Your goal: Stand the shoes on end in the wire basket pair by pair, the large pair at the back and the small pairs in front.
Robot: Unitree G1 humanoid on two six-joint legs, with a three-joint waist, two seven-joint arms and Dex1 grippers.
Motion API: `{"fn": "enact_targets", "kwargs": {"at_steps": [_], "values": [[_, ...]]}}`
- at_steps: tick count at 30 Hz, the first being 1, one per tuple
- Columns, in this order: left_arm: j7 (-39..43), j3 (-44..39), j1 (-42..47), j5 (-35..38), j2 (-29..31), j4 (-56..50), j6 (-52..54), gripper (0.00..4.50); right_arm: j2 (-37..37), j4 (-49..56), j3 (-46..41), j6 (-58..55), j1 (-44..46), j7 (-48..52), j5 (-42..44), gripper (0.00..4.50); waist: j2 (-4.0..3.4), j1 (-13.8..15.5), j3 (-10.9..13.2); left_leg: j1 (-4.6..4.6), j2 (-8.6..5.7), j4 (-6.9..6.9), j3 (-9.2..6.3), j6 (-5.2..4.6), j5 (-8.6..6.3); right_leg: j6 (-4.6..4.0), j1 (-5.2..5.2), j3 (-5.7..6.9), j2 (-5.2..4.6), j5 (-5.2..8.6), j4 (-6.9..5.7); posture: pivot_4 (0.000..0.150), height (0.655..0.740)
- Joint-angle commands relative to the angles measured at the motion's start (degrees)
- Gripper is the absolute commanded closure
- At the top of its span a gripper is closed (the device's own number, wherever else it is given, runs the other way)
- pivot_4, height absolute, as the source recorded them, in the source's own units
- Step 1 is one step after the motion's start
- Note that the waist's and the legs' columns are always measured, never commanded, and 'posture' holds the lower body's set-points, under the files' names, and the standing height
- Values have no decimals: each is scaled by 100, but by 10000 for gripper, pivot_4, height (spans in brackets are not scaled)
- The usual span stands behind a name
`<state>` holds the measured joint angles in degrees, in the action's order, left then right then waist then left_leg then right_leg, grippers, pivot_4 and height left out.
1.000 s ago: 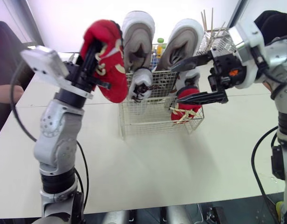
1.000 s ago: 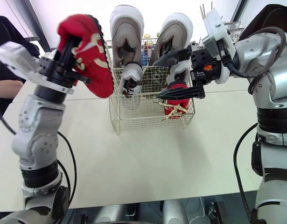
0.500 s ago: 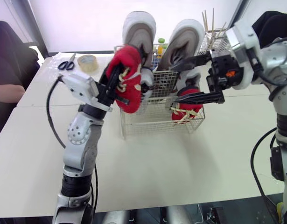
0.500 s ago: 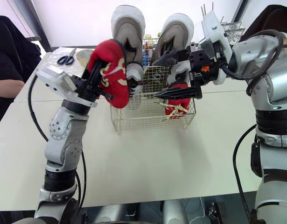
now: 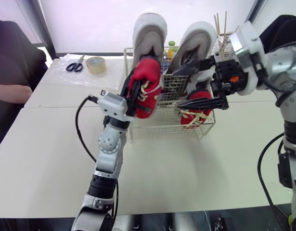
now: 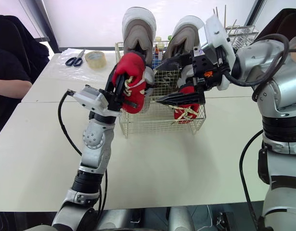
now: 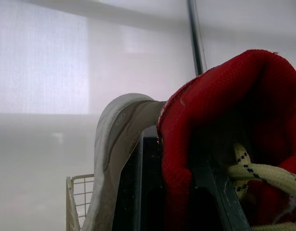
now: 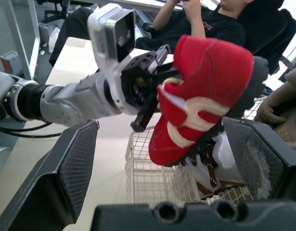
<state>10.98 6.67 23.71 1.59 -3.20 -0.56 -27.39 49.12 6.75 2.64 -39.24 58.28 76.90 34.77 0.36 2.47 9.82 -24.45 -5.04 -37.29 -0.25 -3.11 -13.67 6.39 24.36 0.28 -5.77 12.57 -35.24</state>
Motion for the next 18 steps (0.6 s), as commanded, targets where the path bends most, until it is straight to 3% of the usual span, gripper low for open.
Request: {"fn": "enact_targets", "kwargs": {"at_steps": [1,8,18], "values": [[-141,186,-258,-292,-63,323,-23,44615,47,191,-198,-31,74,-35,119,0,0,-1,-1,0,0,0,0,0,0,0,1,0,0,0,0,1500,7400],[-579,393,-445,-1027,-101,444,-158,44615,36,198,-188,-4,40,-74,92,0,0,2,-1,0,1,0,0,0,0,0,1,2,1,0,-1,1500,7400],[-1025,348,-768,-998,-288,864,-163,44615,30,183,-142,45,81,-93,39,0,-2,-6,-2,0,2,-1,0,-1,0,-1,0,3,-1,0,-1,1500,7400]]}}
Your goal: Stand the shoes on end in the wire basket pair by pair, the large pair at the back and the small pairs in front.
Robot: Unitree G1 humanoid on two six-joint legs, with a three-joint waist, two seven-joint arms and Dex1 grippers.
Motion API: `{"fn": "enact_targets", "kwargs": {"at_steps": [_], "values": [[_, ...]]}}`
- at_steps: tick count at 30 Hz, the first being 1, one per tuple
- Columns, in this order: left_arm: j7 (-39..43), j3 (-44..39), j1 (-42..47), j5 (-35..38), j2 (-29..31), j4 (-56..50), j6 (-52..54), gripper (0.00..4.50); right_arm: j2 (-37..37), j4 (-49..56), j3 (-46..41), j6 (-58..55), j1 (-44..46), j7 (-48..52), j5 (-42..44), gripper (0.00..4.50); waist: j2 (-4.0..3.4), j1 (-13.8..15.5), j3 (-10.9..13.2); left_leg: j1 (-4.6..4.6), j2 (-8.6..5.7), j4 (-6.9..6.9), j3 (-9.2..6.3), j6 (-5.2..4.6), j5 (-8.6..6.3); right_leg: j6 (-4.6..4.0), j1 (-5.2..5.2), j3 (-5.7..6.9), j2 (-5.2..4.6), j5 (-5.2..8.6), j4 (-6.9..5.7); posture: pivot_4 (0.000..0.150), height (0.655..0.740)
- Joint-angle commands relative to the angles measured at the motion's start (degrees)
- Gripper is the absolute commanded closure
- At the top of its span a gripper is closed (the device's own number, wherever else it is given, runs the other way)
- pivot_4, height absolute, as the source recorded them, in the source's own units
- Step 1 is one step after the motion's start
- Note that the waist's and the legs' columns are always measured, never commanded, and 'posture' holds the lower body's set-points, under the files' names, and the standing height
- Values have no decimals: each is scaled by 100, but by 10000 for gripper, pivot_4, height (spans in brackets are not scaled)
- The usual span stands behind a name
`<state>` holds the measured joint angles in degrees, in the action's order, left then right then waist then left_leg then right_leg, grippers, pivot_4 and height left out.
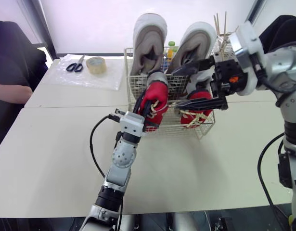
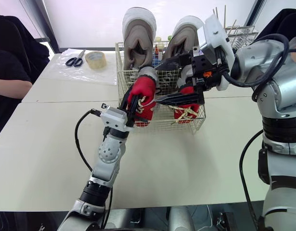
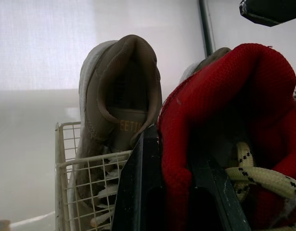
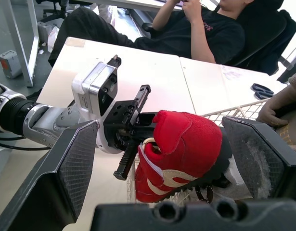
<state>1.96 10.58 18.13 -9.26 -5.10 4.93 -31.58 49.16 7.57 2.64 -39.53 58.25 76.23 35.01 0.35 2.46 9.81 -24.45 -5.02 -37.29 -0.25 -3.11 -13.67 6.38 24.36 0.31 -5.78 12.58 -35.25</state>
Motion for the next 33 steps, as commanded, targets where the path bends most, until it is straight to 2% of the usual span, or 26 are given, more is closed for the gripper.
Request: {"fn": "enact_targets", "kwargs": {"at_steps": [1,4,7,13,14,21,28,33], "values": [[-146,-50,-232,129,-119,319,271,44615,30,104,-141,79,83,-21,11,0,0,-6,0,0,0,0,0,0,0,0,0,0,0,0,0,1500,7400],[-121,-37,-257,255,-112,337,290,44615,25,89,-137,77,107,-23,7,0,-3,-12,-2,0,2,0,0,0,0,0,1,0,1,0,0,1500,7400],[-32,0,-289,426,-101,343,352,32776,11,69,-118,104,121,-15,-20,0,-5,-11,-3,0,2,0,0,0,0,0,1,0,1,0,0,1500,7400],[422,156,-559,375,385,198,203,3398,-24,23,-108,183,142,-2,-69,0,-9,-2,-7,0,2,1,0,0,0,-5,0,1,0,3,1,1500,7400],[444,90,-562,341,503,170,101,212,-27,15,-112,199,144,-2,-75,0,-12,-2,-9,1,2,1,0,0,0,-17,-1,1,-1,9,1,1500,7400],[504,-325,-437,400,1150,-207,-95,212,-45,-5,-139,303,128,-4,-122,0,-26,-36,-18,2,8,9,0,0,0,-17,7,1,4,10,1,1500,7400],[963,-594,-465,465,1967,-956,611,212,-52,-73,-122,462,120,12,-171,0,-28,-34,-17,-1,18,16,1,2,0,-19,13,0,14,10,2,1500,7400],[1921,-731,-777,1142,2811,-1508,1437,212,-119,-172,-100,562,155,37,-204,0,-32,-85,-16,-2,21,26,2,2,0,-21,20,-1,15,11,4,1500,7400]]}}
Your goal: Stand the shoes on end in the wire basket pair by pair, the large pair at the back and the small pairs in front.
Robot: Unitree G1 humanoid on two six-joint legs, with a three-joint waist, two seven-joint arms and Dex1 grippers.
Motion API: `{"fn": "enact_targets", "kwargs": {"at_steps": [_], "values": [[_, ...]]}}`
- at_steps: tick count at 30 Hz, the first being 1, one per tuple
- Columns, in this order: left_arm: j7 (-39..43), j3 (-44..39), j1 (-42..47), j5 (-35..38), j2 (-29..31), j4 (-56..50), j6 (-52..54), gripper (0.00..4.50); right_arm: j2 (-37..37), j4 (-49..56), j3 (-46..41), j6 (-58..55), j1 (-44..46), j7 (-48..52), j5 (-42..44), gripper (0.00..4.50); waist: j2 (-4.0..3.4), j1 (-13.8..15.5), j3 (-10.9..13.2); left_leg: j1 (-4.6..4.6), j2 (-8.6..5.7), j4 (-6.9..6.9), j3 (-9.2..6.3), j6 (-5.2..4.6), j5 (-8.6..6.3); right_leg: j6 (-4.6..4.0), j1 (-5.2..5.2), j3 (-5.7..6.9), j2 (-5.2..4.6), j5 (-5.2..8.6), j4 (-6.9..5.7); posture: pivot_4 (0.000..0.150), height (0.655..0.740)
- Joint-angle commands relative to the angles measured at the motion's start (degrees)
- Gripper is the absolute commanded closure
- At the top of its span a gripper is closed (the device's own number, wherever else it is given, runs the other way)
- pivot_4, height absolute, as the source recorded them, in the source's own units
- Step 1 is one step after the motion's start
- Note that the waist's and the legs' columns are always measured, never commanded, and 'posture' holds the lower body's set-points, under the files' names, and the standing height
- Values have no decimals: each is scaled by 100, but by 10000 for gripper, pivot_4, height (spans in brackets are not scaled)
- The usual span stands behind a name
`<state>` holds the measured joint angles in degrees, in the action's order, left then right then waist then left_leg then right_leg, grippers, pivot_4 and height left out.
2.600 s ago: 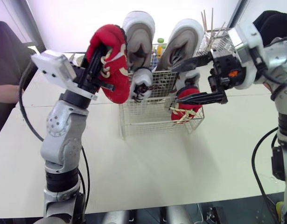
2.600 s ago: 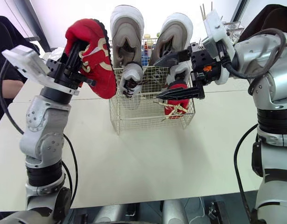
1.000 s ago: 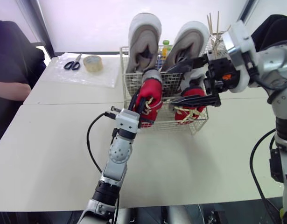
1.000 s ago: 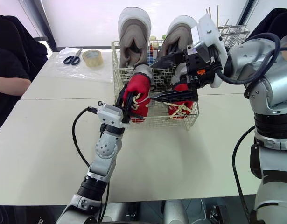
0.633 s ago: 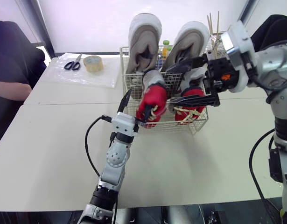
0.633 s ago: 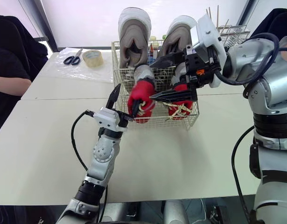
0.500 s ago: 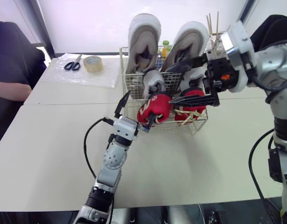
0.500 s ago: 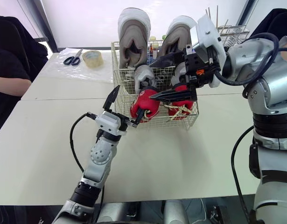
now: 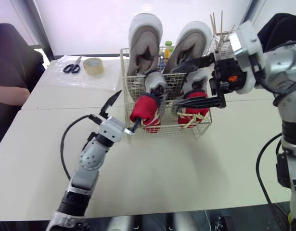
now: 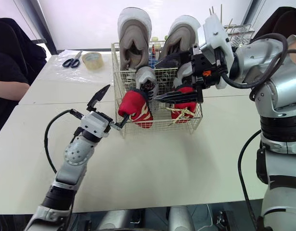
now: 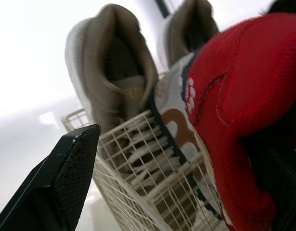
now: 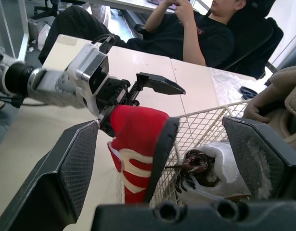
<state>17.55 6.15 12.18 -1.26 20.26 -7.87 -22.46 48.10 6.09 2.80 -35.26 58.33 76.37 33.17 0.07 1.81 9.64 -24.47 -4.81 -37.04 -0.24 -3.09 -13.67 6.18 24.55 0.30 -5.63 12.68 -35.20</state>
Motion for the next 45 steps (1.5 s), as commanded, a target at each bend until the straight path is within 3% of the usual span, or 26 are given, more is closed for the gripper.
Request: {"fn": "enact_targets", "kwargs": {"at_steps": [1,7,13,20,26,34,45], "values": [[509,-299,-240,510,384,-319,764,212,-31,-52,-109,161,153,29,-33,0,-5,-31,1,0,1,2,0,0,0,-1,0,0,0,0,0,1500,7400],[1073,-349,-452,1033,814,-763,1861,212,-109,-130,-96,264,168,65,-97,0,-5,-119,1,0,1,4,0,0,0,-1,0,0,0,1,1,1500,7400],[1088,-893,-273,2449,861,-1374,3742,212,-142,-123,-100,264,182,54,-103,0,-6,-130,2,0,3,5,-1,0,0,-1,0,0,3,1,1,1500,7400],[981,-1949,-89,5366,1000,-1898,5912,212,-145,-125,-116,257,174,45,-110,0,-4,-169,10,-1,5,5,-1,1,0,3,6,0,9,-1,-1,1500,7400],[1357,-2562,-452,6763,1483,-2218,6552,212,-111,-89,-151,252,132,54,-112,0,-6,-231,15,-2,5,9,-1,3,0,2,6,0,8,-1,1,1500,7400],[1830,-2924,-947,6766,2204,-2381,6630,212,-23,-51,-175,239,108,37,-153,0,-6,-242,16,-2,3,10,-1,3,-1,-5,4,-2,5,3,6,1500,7400],[1927,-5129,-2191,7544,3211,-2779,7016,212,1334,35,-778,-244,-738,79,-136,0,-8,-231,23,-5,2,30,1,4,-2,-24,34,-3,-1,14,14,1500,7400]]}}
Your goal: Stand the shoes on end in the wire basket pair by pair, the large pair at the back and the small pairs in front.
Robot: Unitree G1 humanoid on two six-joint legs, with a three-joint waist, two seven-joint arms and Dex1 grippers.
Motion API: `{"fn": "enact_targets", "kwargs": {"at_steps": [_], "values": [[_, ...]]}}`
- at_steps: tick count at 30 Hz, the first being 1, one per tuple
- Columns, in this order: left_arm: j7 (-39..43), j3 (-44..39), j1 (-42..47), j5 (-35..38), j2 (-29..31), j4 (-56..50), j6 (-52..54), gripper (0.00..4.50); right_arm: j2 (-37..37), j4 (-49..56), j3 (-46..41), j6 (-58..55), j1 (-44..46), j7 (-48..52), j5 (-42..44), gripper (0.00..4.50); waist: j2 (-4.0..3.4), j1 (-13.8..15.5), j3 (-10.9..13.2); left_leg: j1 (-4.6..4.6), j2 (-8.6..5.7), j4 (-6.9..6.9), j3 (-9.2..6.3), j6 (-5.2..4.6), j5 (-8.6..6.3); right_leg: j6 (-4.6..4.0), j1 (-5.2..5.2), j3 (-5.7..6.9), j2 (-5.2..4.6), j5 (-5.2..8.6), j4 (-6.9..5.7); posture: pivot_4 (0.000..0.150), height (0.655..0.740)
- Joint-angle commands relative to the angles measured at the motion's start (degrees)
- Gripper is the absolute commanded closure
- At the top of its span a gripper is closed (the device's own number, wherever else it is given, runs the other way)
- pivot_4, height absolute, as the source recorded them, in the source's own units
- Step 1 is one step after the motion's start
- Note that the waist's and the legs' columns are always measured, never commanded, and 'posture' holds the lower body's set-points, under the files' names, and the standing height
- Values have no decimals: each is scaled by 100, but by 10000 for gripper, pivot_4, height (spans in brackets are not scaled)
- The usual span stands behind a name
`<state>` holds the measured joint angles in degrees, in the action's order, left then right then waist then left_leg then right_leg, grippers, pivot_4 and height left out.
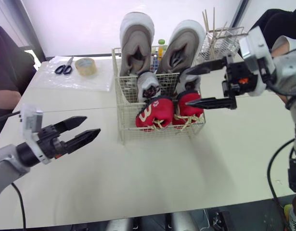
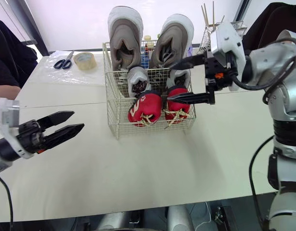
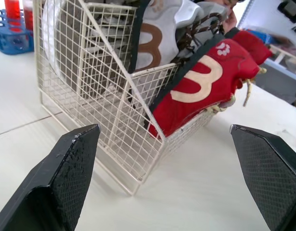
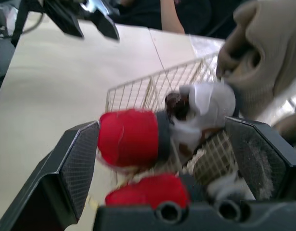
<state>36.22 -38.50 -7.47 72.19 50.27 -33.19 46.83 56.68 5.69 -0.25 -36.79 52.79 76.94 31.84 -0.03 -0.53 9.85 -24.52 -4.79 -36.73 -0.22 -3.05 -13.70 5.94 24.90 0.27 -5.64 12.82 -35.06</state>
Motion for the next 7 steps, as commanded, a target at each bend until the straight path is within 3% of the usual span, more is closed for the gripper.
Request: {"fn": "enact_targets", "kwargs": {"at_steps": [1,7], "values": [[78,-831,-319,205,252,-256,92,212,674,49,-552,-102,-364,59,-52,0,1,9,2,-2,1,2,0,0,0,0,0,0,0,0,2,1500,7400],[386,-1188,-638,192,430,-236,136,212,1398,-61,-832,48,-1283,340,-144,0,-2,-9,2,1,2,22,6,1,1,-6,-12,-2,-2,4,8,1500,7400]]}}
